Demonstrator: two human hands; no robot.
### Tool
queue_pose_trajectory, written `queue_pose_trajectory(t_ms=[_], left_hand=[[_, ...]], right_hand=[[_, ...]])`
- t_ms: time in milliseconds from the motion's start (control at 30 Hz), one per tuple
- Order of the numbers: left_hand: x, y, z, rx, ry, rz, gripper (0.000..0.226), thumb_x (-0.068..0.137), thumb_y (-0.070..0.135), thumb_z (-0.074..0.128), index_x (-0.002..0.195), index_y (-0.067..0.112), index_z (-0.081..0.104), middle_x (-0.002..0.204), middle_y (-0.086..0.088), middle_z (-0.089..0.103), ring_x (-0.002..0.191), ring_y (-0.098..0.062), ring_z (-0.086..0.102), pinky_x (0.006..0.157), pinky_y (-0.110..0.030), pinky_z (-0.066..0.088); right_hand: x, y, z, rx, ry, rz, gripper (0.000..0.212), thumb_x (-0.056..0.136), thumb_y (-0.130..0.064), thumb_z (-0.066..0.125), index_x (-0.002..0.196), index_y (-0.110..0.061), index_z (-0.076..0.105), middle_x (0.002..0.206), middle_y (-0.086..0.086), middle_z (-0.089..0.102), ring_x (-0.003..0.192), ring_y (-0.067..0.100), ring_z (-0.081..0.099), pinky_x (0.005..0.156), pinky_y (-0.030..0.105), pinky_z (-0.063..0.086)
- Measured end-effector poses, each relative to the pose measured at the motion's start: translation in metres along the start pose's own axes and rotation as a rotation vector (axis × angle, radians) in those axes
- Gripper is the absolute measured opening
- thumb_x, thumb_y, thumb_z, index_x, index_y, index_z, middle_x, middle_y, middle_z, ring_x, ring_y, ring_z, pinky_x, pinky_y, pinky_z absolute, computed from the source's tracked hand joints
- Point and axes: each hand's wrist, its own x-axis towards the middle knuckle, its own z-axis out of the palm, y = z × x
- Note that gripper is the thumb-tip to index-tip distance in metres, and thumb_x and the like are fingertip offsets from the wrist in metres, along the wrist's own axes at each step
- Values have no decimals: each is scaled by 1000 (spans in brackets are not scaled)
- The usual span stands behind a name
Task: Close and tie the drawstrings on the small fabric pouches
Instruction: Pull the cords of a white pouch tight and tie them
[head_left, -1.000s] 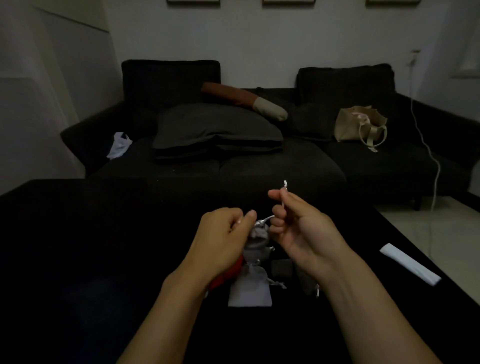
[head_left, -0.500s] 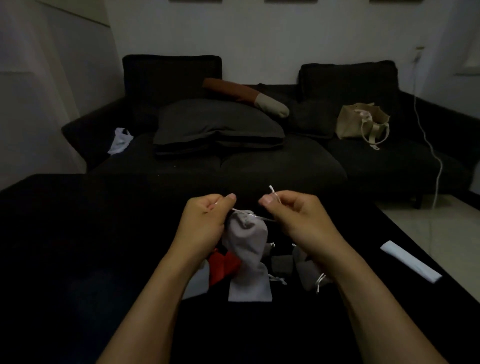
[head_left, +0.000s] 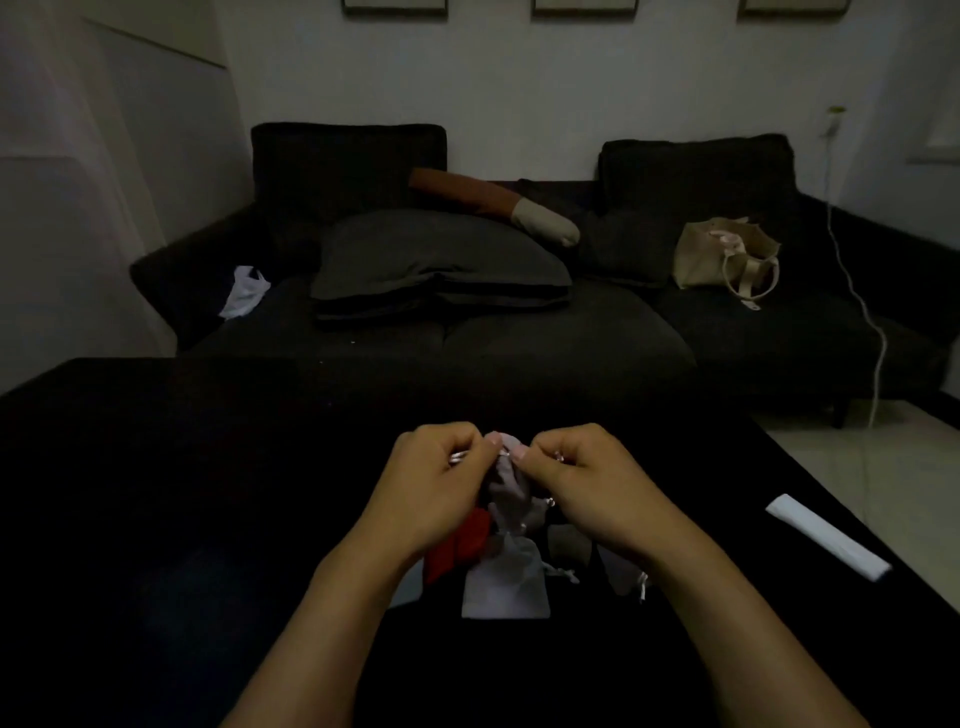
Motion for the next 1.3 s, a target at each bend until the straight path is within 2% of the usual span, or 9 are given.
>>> queue_pose_trajectory(t_ms=[167,300,600,700,800,933,1033,1133,1300], left_hand=[[-3,3,5,13,-17,19,40,99,31,52,70,10,69,68,-9,68,70,-25,66,71,-45,55],[0,3,4,-3,37,39,40,95,27,59,61,7,63,59,-11,62,59,-24,62,61,-41,52],[2,9,4,-235,72,-26,48,96,17,58,49,17,50,48,4,46,46,-9,41,52,-26,35],[-1,9,-1,-106,89,59,41,98,23,54,57,21,58,77,1,54,72,-7,52,68,-23,42],[-3,7,-3,37,66,97,39,101,25,47,63,24,59,103,11,50,105,-5,44,84,-13,33],[-2,3,-2,57,105,172,38,95,21,56,58,26,64,123,19,53,126,1,37,96,-12,28],[-3,7,0,-166,74,141,33,91,13,62,60,20,72,109,9,71,118,1,55,99,-19,39],[-6,16,4,-451,-14,-48,30,96,9,53,77,3,75,92,-6,77,95,-7,70,82,-18,52],[-5,17,-2,-448,-37,-137,35,102,16,44,94,1,75,91,-10,76,86,-13,72,73,-16,55]], right_hand=[[-1,-6,8,228,9,-46,44,97,-33,58,57,-14,61,62,28,56,60,22,55,64,33,48],[3,-2,8,171,64,-42,47,95,-24,60,48,-21,51,52,0,45,53,10,43,57,30,38],[6,-1,2,148,182,-166,45,94,-21,62,58,3,50,55,11,44,54,15,41,55,33,36],[3,1,1,92,149,-189,40,96,-29,60,65,-4,63,74,20,58,65,17,52,68,39,47],[4,7,0,3,137,-158,38,96,-30,59,62,-15,65,87,15,59,83,20,59,84,38,48],[4,7,-2,-46,153,-163,34,93,-22,63,60,-19,66,90,7,61,88,11,59,86,33,48],[1,2,0,-90,143,-144,35,93,-23,63,58,-15,62,78,4,60,71,11,58,72,36,49],[-2,-3,4,-158,99,-115,32,95,-23,59,65,-11,62,64,6,60,56,9,51,56,33,43],[-3,-7,7,-157,67,-36,30,100,-25,49,78,-9,62,75,9,64,66,13,55,61,32,45]])
